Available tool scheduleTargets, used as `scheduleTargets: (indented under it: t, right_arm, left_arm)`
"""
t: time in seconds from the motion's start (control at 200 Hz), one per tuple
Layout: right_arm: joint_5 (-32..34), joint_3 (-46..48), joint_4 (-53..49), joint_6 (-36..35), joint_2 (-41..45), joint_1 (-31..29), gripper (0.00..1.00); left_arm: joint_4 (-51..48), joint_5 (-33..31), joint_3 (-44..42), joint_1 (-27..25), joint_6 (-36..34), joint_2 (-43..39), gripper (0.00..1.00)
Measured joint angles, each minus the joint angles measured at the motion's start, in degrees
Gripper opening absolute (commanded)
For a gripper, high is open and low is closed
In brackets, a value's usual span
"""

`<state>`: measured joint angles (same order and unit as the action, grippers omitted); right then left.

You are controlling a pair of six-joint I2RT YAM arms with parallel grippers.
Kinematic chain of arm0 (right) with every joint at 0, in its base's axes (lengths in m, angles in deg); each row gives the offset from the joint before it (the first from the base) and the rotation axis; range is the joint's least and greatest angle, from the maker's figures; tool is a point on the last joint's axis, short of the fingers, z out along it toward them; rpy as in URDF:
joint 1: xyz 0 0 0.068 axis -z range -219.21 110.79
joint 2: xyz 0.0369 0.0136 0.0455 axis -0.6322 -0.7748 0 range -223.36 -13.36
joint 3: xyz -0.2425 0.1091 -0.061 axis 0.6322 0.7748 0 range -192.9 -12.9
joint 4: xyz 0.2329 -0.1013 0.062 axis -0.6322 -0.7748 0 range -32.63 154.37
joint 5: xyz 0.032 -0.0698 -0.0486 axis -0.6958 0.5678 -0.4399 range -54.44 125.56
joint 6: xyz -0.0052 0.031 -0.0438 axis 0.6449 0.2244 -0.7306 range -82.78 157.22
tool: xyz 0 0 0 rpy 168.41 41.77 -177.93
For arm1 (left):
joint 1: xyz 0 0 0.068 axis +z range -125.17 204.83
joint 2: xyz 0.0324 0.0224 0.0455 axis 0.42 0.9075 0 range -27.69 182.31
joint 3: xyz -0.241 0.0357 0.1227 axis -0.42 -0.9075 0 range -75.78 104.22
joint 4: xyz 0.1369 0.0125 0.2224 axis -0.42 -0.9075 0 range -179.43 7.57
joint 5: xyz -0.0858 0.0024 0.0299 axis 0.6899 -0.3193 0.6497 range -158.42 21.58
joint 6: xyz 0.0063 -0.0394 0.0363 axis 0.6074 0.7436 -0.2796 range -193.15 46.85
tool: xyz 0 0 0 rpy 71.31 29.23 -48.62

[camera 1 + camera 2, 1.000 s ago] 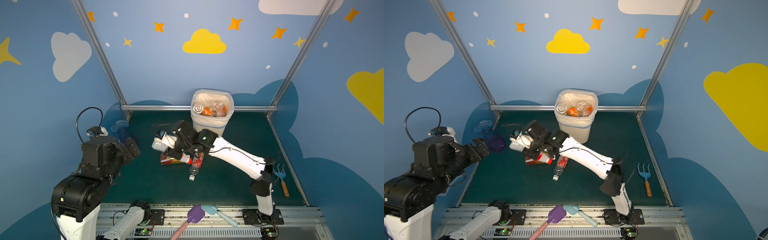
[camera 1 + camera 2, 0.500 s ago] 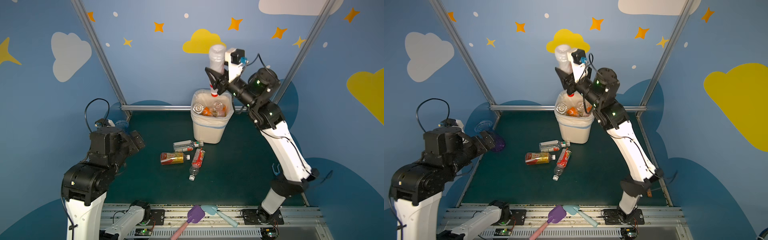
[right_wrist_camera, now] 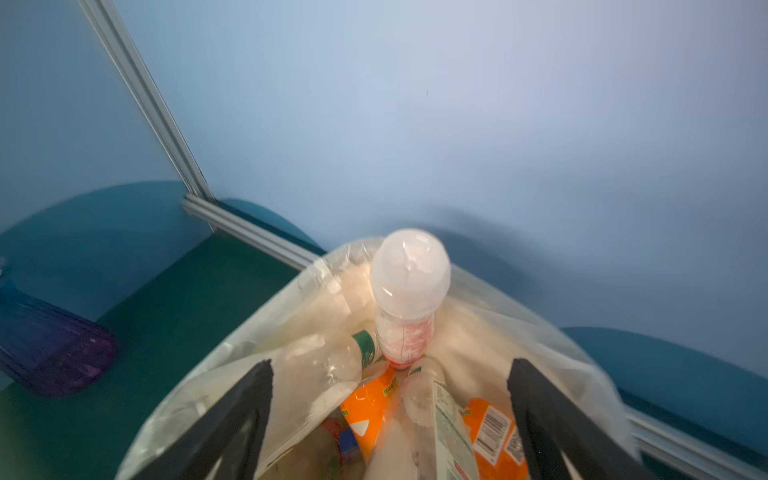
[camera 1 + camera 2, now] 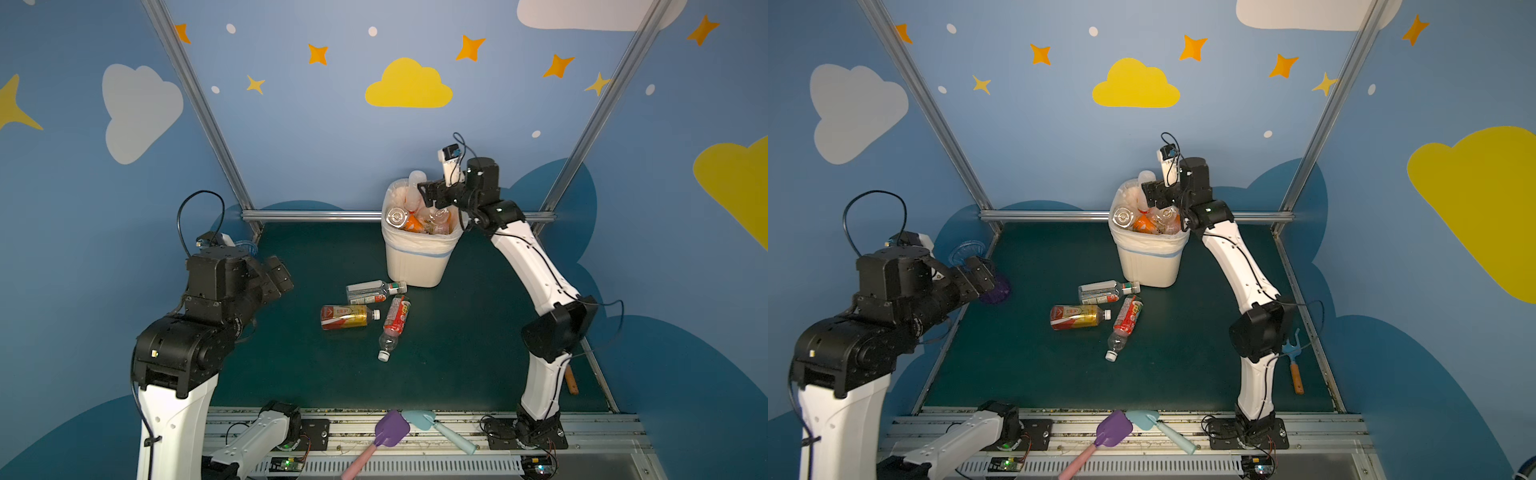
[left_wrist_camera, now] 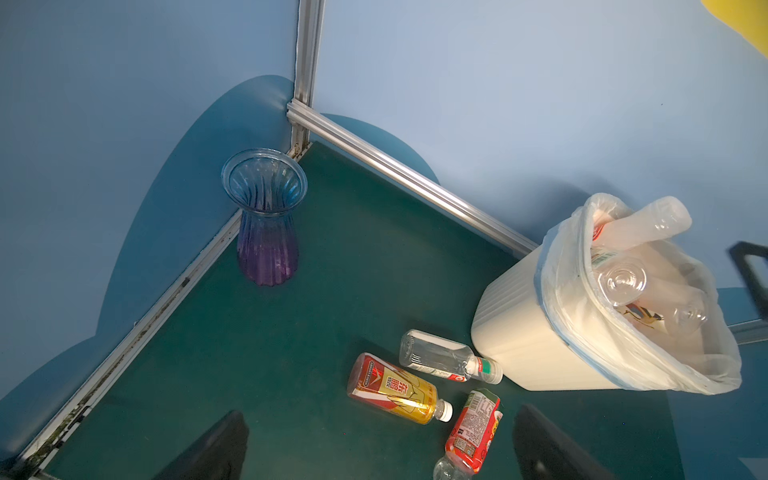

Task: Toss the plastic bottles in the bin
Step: 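Lift the white bottle with the right gripper and drop it into the bin, then withdraw the right gripper while the left gripper reaches toward the red-label bottle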

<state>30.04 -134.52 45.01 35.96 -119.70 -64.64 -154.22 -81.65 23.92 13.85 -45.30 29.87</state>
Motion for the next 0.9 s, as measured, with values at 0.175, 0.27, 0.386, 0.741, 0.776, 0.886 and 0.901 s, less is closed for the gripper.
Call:
scheduleTargets:
  t: [0.175,0.27,0.386,0.741,0.776,0.886,0.901]
  right_arm:
    - [0.0,4.94,5.62,0.2,17.27,-0.07,0.89]
    - [0.44,7.65,4.63,1.53,24.2,-0.15,0.88]
    - [2.01,13.92,-0.87,3.91,30.93,-0.11,0.87]
    - [5.25,41.31,-30.38,16.52,46.21,0.22,0.87]
    - [5.27,44.24,-32.5,17.86,47.5,0.22,0.86]
    - [5.16,51.58,-37.7,21.53,50.51,0.22,0.86]
    - [4.96,52.3,-38.14,21.92,50.8,0.22,0.86]
  left_arm:
    - [2.45,4.31,-2.82,0.0,0.02,2.38,1.0]
    - [3.82,7.74,-5.95,0.0,-0.02,4.09,1.0]
    - [4.72,12.66,-10.62,0.0,-0.52,5.75,1.0]
    - [6.82,17.77,-24.11,-7.89,-0.55,4.26,0.99]
    - [7.1,16.94,-25.51,-10.14,-0.09,4.26,0.99]
    - [7.65,14.25,-28.44,-16.7,1.31,5.4,0.98]
    - [7.69,13.92,-28.7,-17.46,1.53,5.77,0.98]
